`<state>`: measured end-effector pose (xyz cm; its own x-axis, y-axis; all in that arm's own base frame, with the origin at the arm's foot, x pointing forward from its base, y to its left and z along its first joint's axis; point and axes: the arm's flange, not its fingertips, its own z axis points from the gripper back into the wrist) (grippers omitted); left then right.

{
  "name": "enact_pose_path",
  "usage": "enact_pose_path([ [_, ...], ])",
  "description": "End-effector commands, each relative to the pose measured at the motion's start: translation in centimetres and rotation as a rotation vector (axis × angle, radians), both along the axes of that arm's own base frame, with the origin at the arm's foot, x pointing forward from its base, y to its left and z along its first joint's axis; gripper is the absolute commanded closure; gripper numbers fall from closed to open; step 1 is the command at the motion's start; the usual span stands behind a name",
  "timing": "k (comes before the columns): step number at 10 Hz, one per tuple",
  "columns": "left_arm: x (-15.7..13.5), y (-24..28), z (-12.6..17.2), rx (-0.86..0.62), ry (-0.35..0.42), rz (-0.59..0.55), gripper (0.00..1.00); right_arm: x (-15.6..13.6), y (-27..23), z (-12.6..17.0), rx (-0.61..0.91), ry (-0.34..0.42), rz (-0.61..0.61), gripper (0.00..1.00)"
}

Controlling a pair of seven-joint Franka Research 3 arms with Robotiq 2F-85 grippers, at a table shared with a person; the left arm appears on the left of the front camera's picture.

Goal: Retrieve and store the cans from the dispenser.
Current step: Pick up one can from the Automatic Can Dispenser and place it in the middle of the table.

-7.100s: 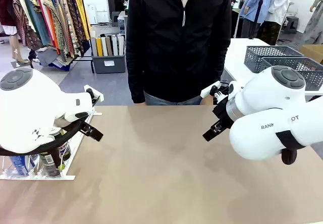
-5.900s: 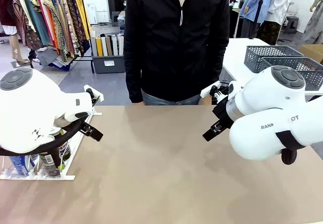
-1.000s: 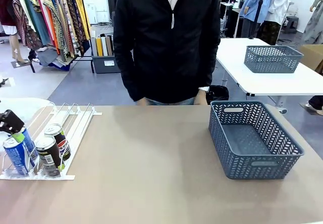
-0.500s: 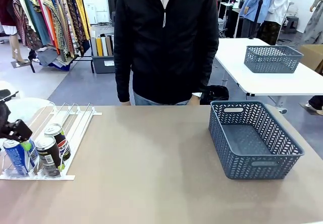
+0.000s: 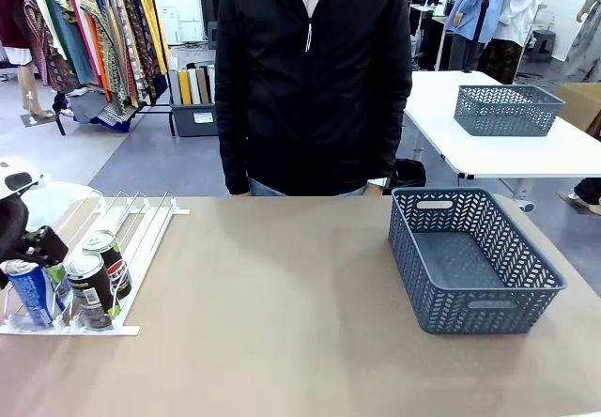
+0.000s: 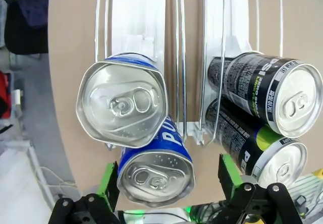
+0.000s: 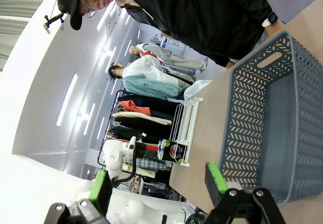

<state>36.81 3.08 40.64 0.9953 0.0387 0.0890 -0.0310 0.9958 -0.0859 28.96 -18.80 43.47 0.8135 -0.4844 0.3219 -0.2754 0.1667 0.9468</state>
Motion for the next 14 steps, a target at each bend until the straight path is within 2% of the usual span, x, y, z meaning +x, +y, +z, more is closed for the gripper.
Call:
enact_pose_path([
  [1, 0.44, 0.27, -0.16, 0.022, 0.005, 0.038, 0.29, -0.02, -0.05, 0.38, 0.002, -0.003, 0.004, 0.00],
  [2, 0.44, 0.32, -0.15, 0.026, 0.006, 0.035, 0.89, -0.02, -0.05, 0.38, 0.002, -0.003, 0.004, 0.00],
  [3, 0.44, 0.41, -0.14, 0.025, -0.002, 0.038, 1.00, -0.02, -0.05, 0.38, 0.002, -0.003, 0.004, 0.00],
  [14, -0.28, 1.01, 0.40, 0.039, -0.019, 0.031, 1.00, -0.02, -0.05, 0.38, 0.002, -0.003, 0.004, 0.00],
])
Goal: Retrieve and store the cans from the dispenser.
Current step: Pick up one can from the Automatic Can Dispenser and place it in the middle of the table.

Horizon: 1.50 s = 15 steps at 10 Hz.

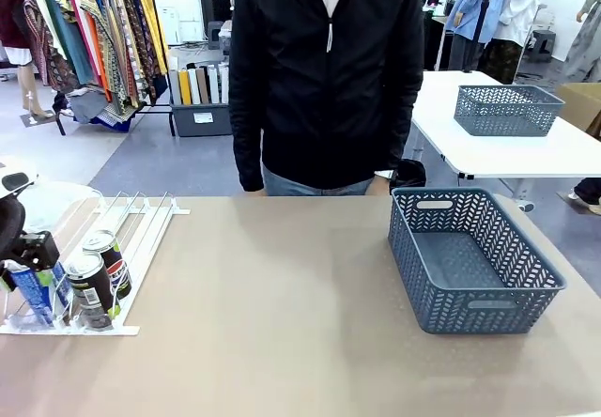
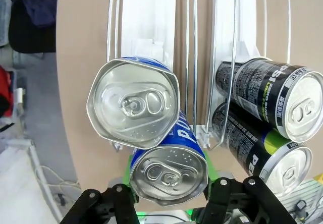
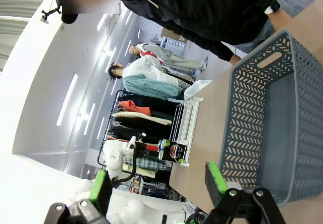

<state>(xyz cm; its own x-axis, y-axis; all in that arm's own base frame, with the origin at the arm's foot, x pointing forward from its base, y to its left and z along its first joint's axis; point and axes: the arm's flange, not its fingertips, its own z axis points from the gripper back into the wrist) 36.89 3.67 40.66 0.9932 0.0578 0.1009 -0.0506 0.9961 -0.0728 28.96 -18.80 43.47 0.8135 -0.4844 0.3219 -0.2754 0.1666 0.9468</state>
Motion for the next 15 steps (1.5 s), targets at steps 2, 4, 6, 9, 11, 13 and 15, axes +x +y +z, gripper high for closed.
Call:
enact_pose_path([
  [2, -2.3, 0.8, 4.0, 0.047, -0.080, -0.008, 1.00, 0.0, -0.1, 0.4, 0.002, -0.003, 0.004, 0.00],
  [4, -5.9, 1.7, 11.0, 0.074, -0.102, -0.030, 1.00, 0.0, -0.1, 0.4, 0.002, -0.003, 0.004, 0.00],
  [6, -8.3, 1.8, 15.9, 0.050, -0.176, -0.136, 1.00, 0.0, -0.1, 0.4, 0.002, -0.003, 0.004, 0.00],
  [9, -9.9, 2.8, 19.7, 0.043, -0.276, -0.118, 1.00, 0.0, -0.1, 0.4, 0.002, -0.003, 0.004, 0.00],
  [11, -9.9, 3.2, 19.6, -0.007, -0.260, -0.145, 1.00, 0.0, -0.1, 0.4, 0.002, -0.003, 0.004, 0.00],
  [13, -10.4, 2.9, 20.1, 0.011, -0.275, -0.155, 1.00, 0.0, -0.1, 0.4, 0.002, -0.003, 0.004, 0.00],
  [15, -10.4, 2.9, 20.1, 0.011, -0.275, -0.155, 1.00, 0.0, -0.1, 0.4, 0.002, -0.003, 0.004, 0.00],
])
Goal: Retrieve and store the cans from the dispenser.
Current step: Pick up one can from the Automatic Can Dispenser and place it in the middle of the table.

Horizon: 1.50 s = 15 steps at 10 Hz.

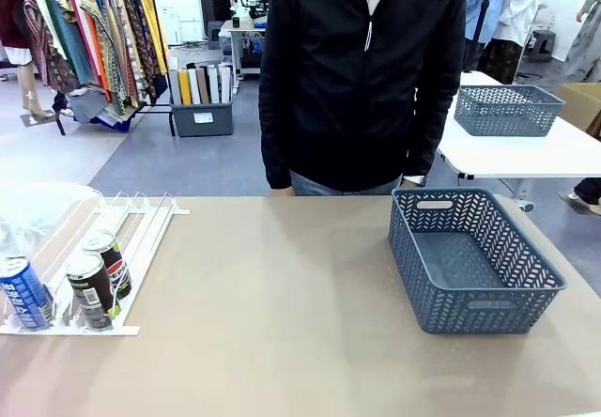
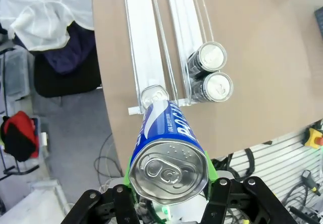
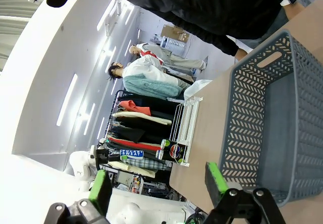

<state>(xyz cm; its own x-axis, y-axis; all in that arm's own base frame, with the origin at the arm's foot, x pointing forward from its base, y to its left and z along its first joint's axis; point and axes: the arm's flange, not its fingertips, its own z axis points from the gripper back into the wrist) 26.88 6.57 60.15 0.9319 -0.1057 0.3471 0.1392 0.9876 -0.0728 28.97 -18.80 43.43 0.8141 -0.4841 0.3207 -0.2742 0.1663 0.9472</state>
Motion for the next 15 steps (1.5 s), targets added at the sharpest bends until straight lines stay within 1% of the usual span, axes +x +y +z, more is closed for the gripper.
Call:
enact_pose_path([
  [1, 0.2, 0.1, -0.2, -0.002, 0.008, 0.002, 1.00, 0.0, -0.1, 0.4, 0.002, -0.005, 0.004, 0.00],
  [2, 1.5, -1.7, -0.8, -0.098, 0.002, -0.057, 1.00, 0.0, -0.1, 0.4, 0.002, -0.005, 0.004, 0.00],
  [3, 2.7, -4.6, -0.5, -0.119, 0.011, -0.038, 1.00, 0.0, -0.1, 0.4, 0.002, -0.005, 0.004, 0.00],
  [4, 4.5, -8.4, -0.3, -0.138, 0.002, -0.102, 1.00, 0.0, -0.1, 0.4, 0.002, -0.005, 0.004, 0.00],
  [5, 6.4, -13.2, -0.3, -0.138, 0.000, -0.182, 1.00, 0.0, -0.1, 0.4, 0.002, -0.005, 0.004, 0.00],
  [6, 7.5, -16.4, -0.7, -0.115, 0.008, -0.213, 1.00, 0.0, -0.1, 0.4, 0.002, -0.005, 0.004, 0.00],
  [7, 8.8, -21.7, -1.8, -0.109, 0.031, -0.260, 1.00, 0.0, -0.1, 0.4, 0.002, -0.005, 0.004, 0.00],
  [8, 9.8, -26.5, -3.3, -0.088, 0.031, -0.283, 1.00, 0.0, -0.1, 0.4, 0.002, -0.005, 0.004, 0.00],
  [9, 10.0, -30.7, -5.3, -0.035, 0.037, -0.309, 1.00, 0.0, -0.1, 0.4, 0.002, -0.005, 0.004, 0.00],
  [11, 9.6, -37.4, -9.7, 0.065, 0.009, -0.372, 1.00, 0.0, -0.1, 0.4, 0.002, -0.005, 0.004, 0.00],
  [12, 10.0, -39.5, -11.6, 0.105, 0.003, -0.405, 1.00, 0.0, -0.1, 0.4, 0.002, -0.005, 0.004, 0.00],
  [13, 10.2, -41.1, -13.4, 0.107, 0.037, -0.477, 1.00, 0.0, -0.1, 0.4, 0.002, -0.005, 0.004, 0.00],
  [14, 10.6, -42.2, -15.3, 0.090, 0.073, -0.513, 1.00, 0.0, -0.1, 0.4, 0.002, -0.005, 0.004, 0.00],
  [15, 10.7, -43.0, -16.9, 0.085, 0.094, -0.524, 1.00, 0.0, -0.1, 0.4, 0.002, -0.005, 0.004, 0.00],
])
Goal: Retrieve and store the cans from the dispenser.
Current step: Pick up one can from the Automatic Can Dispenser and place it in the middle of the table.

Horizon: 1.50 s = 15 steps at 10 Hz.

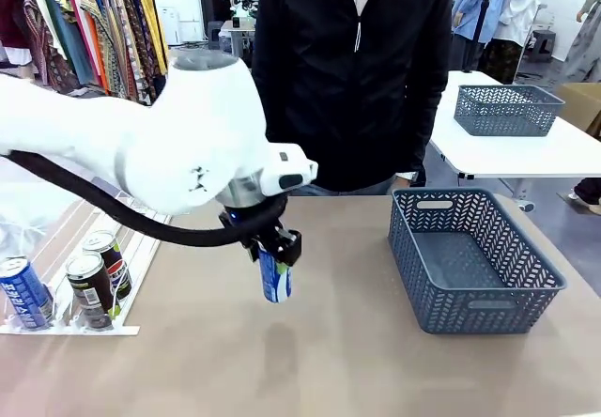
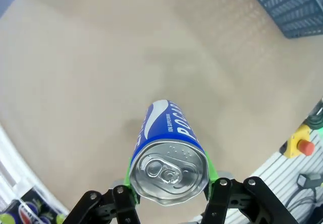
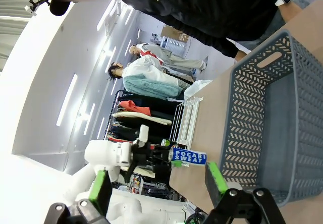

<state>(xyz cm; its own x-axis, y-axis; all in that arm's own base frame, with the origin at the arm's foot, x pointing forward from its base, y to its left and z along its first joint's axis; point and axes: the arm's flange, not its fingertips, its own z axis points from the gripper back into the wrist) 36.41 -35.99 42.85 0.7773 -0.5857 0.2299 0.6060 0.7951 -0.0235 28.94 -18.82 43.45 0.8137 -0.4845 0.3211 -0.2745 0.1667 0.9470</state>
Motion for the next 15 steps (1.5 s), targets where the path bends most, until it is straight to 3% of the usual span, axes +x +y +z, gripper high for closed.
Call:
enact_pose_path([
  [1, 1.5, -0.9, -0.7, -0.006, -0.011, -0.017, 1.00, 0.0, 0.0, 0.4, 0.002, -0.004, 0.004, 0.00],
  [7, 2.1, -1.5, -2.4, 0.015, 0.047, -0.026, 1.00, 0.0, 0.0, 0.4, 0.002, -0.004, 0.004, 0.00],
  [8, 2.2, -1.5, -2.4, 0.018, 0.043, -0.025, 0.42, 0.0, 0.0, 0.4, 0.002, -0.004, 0.004, 0.00],
  [9, 2.1, -1.4, -2.2, 0.019, 0.025, -0.019, 0.00, 0.0, 0.0, 0.4, 0.002, -0.004, 0.004, 0.00],
  [12, 1.8, -0.6, -0.6, -0.010, -0.030, 0.012, 0.00, 0.0, 0.0, 0.4, 0.002, -0.004, 0.004, 0.00],
  [14, 0.9, 1.3, 3.0, -0.077, -0.050, 0.045, 0.00, 0.0, 0.0, 0.4, 0.002, -0.004, 0.004, 0.00],
  [15, 0.0, 2.8, 5.6, -0.112, -0.020, 0.062, 0.00, 0.0, 0.0, 0.4, 0.002, -0.004, 0.004, 0.00],
])
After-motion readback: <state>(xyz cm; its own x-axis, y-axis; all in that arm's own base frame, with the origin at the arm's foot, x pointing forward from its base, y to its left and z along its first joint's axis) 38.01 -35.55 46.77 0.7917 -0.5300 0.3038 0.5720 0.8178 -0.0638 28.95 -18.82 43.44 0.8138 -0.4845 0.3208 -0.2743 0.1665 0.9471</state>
